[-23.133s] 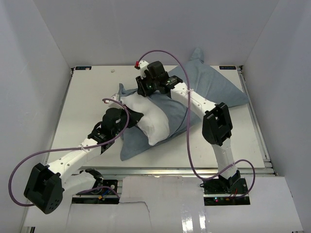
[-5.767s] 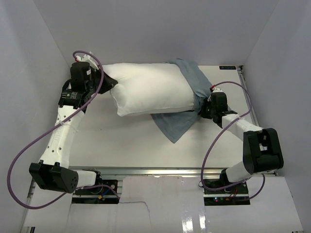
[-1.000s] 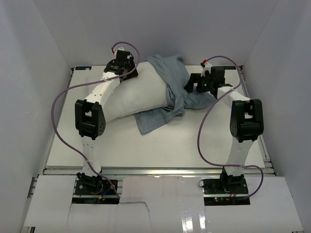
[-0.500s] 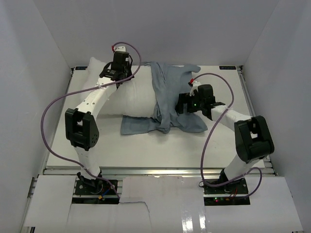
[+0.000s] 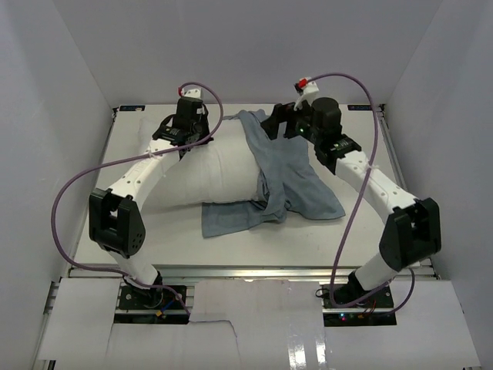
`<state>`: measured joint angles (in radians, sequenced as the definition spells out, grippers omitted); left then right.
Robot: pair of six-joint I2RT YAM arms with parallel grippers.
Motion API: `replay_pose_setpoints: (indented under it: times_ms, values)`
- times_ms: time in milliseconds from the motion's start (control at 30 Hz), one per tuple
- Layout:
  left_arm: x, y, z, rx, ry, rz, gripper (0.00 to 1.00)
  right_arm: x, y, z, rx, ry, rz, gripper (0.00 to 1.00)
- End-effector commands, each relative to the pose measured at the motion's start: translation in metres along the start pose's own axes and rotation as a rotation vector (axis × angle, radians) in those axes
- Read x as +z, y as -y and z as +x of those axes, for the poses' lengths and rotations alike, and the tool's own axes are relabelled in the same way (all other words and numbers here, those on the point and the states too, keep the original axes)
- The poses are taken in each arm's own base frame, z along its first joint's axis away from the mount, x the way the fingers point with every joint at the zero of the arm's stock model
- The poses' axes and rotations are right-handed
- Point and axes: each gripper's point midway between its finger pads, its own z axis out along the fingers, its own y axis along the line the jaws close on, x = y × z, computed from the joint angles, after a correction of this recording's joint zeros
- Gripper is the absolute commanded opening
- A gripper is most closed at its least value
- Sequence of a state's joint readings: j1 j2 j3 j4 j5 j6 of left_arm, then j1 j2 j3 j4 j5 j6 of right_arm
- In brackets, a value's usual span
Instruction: Remove the pillowcase from the pillow
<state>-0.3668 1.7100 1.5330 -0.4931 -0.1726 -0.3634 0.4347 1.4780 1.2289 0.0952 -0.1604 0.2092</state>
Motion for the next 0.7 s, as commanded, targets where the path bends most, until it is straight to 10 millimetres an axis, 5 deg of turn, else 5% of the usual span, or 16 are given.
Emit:
replay_pose_setpoints:
  times_ms: [0,33,67,167,367,467,533,567,600,667]
  values:
    - [-0.033,0.030,-0.033,-0.025,0.118,0.120,0.00,0.047,-0.003,0.003,-0.005,-0.022,-0.029,0.99]
    - [-0.032,0.030,-0.032,-0.024,0.119,0.118,0.00,0.055,-0.008,-0.013,-0.019,0.007,-0.043,0.99]
    - [-0.032,0.031,-0.032,-0.024,0.121,0.121,0.00,0.073,-0.006,0.007,-0.015,-0.050,-0.047,0.99]
    - [-0.032,0.032,-0.033,-0.023,0.127,0.126,0.00,0.104,-0.011,0.017,-0.027,-0.105,-0.076,0.99]
    - [-0.041,0.023,-0.044,-0.041,0.174,0.080,0.00,0.141,0.014,0.056,-0.037,-0.266,0.069,0.93]
    - [-0.050,0.016,-0.051,-0.058,0.208,0.045,0.00,0.146,0.022,0.057,-0.029,-0.254,0.103,0.51]
    - [-0.056,0.013,-0.057,-0.069,0.230,0.030,0.00,0.150,0.035,0.054,-0.014,-0.239,0.162,0.39]
    - [-0.057,0.012,-0.056,-0.073,0.230,0.027,0.00,0.150,0.042,0.045,-0.005,-0.215,0.193,0.17]
    - [-0.059,0.010,-0.056,-0.075,0.231,0.021,0.00,0.151,0.049,0.040,0.010,-0.197,0.224,0.08]
    - [-0.065,0.007,-0.058,-0.082,0.244,0.012,0.00,0.149,0.067,0.031,0.046,-0.161,0.278,0.08]
